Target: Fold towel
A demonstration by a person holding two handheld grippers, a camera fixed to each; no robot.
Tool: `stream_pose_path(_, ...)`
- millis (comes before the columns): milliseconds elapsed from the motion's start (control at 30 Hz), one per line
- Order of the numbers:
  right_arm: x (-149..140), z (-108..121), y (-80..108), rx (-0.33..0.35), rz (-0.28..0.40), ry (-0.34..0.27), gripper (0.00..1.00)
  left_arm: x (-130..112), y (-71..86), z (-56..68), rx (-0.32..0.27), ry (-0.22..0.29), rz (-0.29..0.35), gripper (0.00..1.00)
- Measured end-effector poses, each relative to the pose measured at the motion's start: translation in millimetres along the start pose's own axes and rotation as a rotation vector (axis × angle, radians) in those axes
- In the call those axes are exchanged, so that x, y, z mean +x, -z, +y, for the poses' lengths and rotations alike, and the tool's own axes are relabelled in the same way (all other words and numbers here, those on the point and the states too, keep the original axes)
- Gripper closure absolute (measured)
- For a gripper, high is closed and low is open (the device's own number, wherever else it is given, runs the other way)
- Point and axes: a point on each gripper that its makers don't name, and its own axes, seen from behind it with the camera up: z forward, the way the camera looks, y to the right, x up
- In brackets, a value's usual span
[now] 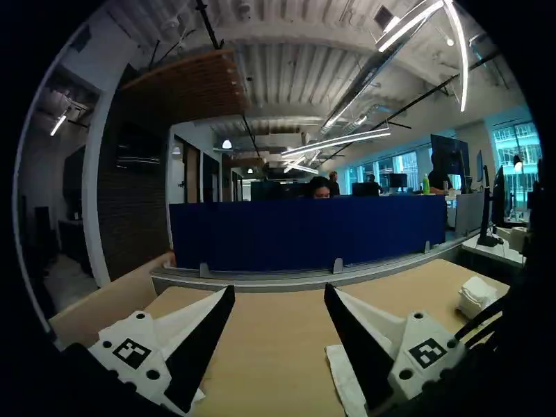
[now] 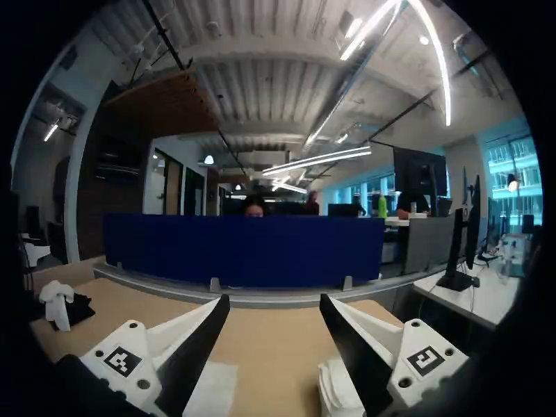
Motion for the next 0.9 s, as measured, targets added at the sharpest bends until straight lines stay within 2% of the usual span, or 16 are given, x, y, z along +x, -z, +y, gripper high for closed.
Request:
stream_pose_path(67,1.5,0.6,-1.1,0.007,-0.016,0.003,0.00,-7.8,-3.9,15.7,-0.020,-0.004,-0.013,0.05)
stream_pose_path(167,-3.6,-1.2,-2.7,0.031,-0.059,0.015,0.00,-16.0,-7.9,30.0,-0.062,-0.016,-0.045,0.05)
stream_pose_path(267,-11.4,-11.3,-2.0,0.087,-0.118,0.037,0.00,-24.5,-9.9,44.0,-0.118,-0.027,-0.085,0.05)
stream_pose_path(567,-40.7,-58.5,14.2,0.334,-0.308,0.082,0.00,-56.5,-6.5,84.2,-0.308,-0.045,-0.245,0.05)
stream_pose_path(667,-46.3,-65.5,17.8,0.376,-0.350,0.086,0.00,-63.0,-4.2,92.3,-0.360,-0.047,-0.286,0.05)
stream_pose_path(900,-54.9,-77.1,21.7,0.428,-0.399,0.124,0.00,-68.1,-2.2,101.2,-0.410,-0.089,-0.318,0.05)
